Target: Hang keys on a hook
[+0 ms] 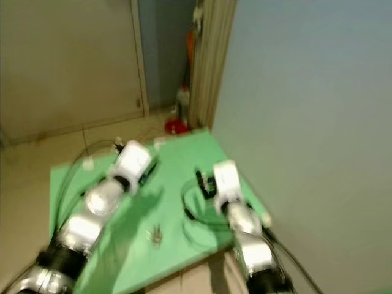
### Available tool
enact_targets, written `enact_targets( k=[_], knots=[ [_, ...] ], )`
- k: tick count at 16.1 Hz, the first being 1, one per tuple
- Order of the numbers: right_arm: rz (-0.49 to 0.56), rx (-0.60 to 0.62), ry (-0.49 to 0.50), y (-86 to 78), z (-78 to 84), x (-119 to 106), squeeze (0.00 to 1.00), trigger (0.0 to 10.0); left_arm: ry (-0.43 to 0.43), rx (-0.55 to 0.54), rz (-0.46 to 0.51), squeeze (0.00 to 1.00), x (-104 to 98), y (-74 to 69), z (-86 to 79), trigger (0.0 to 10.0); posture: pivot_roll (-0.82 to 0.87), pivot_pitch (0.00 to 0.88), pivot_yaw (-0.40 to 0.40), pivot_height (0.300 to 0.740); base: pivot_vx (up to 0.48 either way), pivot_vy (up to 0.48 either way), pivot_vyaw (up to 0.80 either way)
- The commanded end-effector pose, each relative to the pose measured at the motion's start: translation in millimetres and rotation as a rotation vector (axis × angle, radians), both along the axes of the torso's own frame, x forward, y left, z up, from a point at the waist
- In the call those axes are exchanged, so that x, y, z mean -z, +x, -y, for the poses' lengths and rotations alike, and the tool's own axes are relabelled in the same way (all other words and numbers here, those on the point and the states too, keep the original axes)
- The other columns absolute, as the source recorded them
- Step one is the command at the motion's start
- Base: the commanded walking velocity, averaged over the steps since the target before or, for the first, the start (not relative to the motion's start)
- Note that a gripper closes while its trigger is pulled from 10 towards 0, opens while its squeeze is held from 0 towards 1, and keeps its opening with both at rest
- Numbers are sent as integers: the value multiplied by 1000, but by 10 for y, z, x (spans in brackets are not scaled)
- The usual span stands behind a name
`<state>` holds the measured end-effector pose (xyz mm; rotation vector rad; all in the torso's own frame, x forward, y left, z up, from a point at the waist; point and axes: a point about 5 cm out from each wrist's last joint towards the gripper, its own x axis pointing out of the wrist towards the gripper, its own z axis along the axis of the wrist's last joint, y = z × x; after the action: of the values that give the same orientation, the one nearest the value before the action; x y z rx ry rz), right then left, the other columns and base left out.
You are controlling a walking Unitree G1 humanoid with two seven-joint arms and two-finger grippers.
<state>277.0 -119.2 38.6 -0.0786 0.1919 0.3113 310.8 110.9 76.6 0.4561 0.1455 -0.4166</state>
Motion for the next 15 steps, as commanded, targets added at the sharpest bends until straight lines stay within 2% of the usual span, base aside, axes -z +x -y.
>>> enact_targets(
  k=[1, 3, 6, 7, 9, 10, 11, 13, 14, 15],
  knots=[
    [13, -11, -1, 16, -45, -31, 0, 10000, 16, -6, -27, 0, 65, 2, -80, 10000, 61, 12, -68, 740, 0, 0, 0],
    [4, -22, -24, -60, 27, -9, 0, 10000, 36, -9, -91, 0, 195, 22, -69, 10000, 24, 41, -85, 740, 0, 0, 0],
    [-18, -12, -70, -248, 244, 19, 0, 10000, 58, -55, -226, 0, 486, -84, -83, 10000, -53, 95, -118, 740, 0, 0, 0],
    [-22, -7, -80, -304, 302, 13, 0, 10000, 64, -65, -233, 0, 534, -109, -87, 10000, -77, 113, -132, 740, 0, 0, 0],
    [-47, -3, -121, -544, 510, -25, 0, 10000, 28, -87, -257, 0, 640, -186, -22, 10000, -139, 171, -166, 740, 0, 0, 0],
    [-55, 6, -120, -582, 576, -39, 0, 10000, 30, -101, -266, 0, 683, -231, -12, 10000, -164, 199, -180, 740, 0, 0, 0],
    [-69, 28, -100, -633, 697, -99, 0, 10000, 43, -144, -286, 0, 777, -336, -23, 10000, -189, 226, -197, 740, 0, 0, 0],
    [-80, 31, -67, -651, 839, -208, 0, 10000, 102, -188, -256, 0, 897, -531, -52, 10000, -224, 257, -221, 740, 0, 0, 0],
    [-92, 28, -46, -648, 861, -227, 0, 10000, 123, -191, -224, 0, 902, -580, -51, 10000, -224, 259, -222, 740, 0, 0, 0],
    [-109, -8, -13, -606, 840, -272, 0, 10000, 166, -228, -135, 0, 858, -702, -79, 10000, -207, 256, -224, 740, 0, 0, 0]
  ],
)
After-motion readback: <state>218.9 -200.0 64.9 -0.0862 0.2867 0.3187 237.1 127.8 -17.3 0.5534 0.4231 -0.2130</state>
